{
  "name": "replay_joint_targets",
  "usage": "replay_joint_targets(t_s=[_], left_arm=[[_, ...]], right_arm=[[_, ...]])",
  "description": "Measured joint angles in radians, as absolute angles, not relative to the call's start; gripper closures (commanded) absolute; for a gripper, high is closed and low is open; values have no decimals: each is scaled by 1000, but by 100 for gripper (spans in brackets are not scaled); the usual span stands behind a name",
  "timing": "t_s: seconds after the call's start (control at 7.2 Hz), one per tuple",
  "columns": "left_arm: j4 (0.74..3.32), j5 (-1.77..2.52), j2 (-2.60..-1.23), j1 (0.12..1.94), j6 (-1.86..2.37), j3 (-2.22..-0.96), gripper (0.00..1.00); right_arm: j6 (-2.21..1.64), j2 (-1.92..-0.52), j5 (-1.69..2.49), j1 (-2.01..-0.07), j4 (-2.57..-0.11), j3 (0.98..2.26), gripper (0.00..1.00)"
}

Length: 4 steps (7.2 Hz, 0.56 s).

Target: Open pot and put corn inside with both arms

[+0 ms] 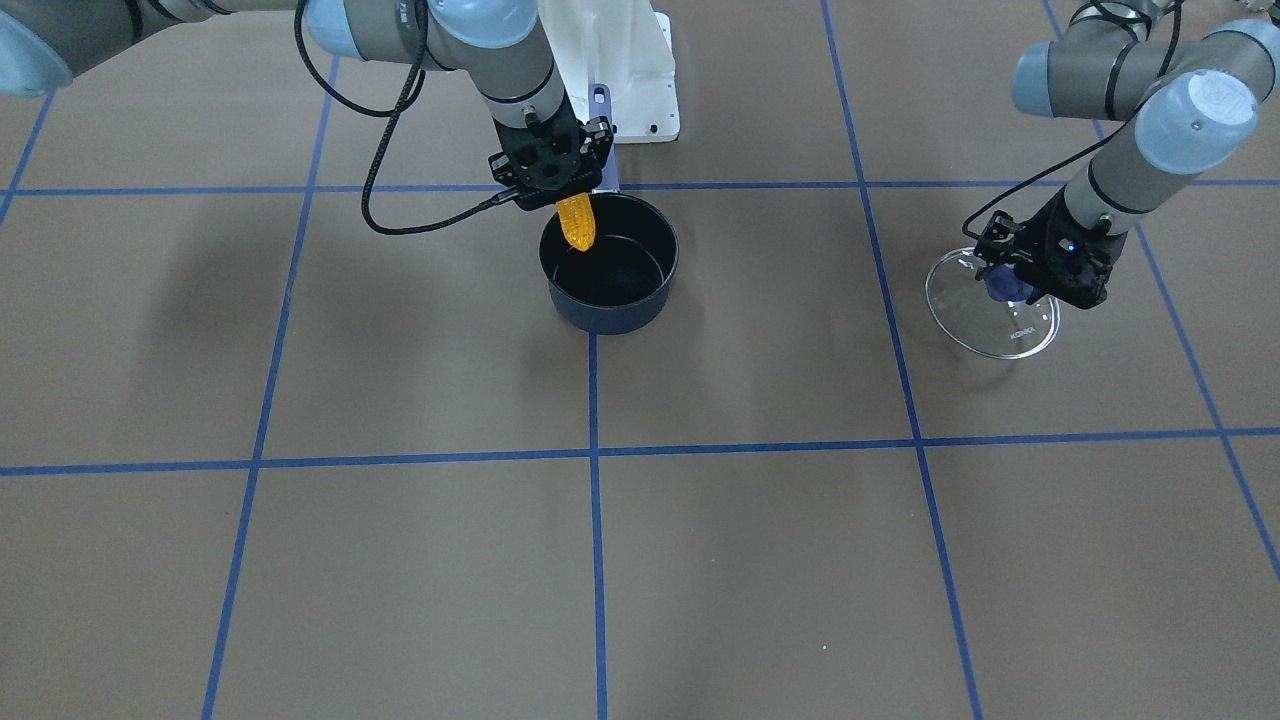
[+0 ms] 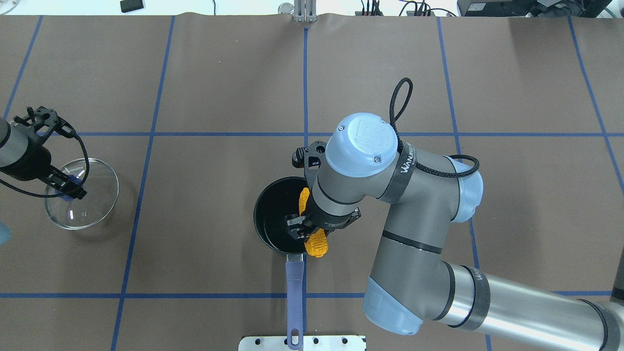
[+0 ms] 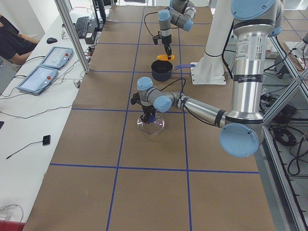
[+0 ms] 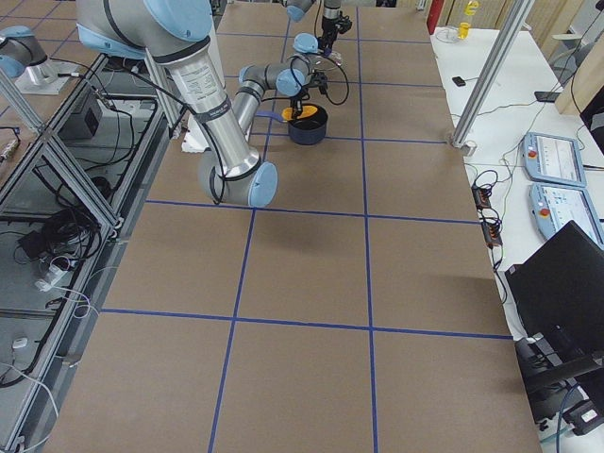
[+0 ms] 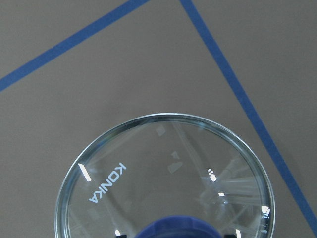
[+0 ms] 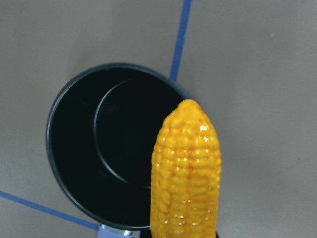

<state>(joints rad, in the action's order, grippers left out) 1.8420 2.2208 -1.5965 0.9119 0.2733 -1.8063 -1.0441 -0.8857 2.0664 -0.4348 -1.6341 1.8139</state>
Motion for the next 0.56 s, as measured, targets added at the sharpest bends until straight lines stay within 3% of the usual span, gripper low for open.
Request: replay_joint_targets(t_s=[0.56], left_arm=[[1771,2242,-1749,913,321,-1724,39]], right_arm=[[-1054,-863,2055,-417,-1597,1759,42]])
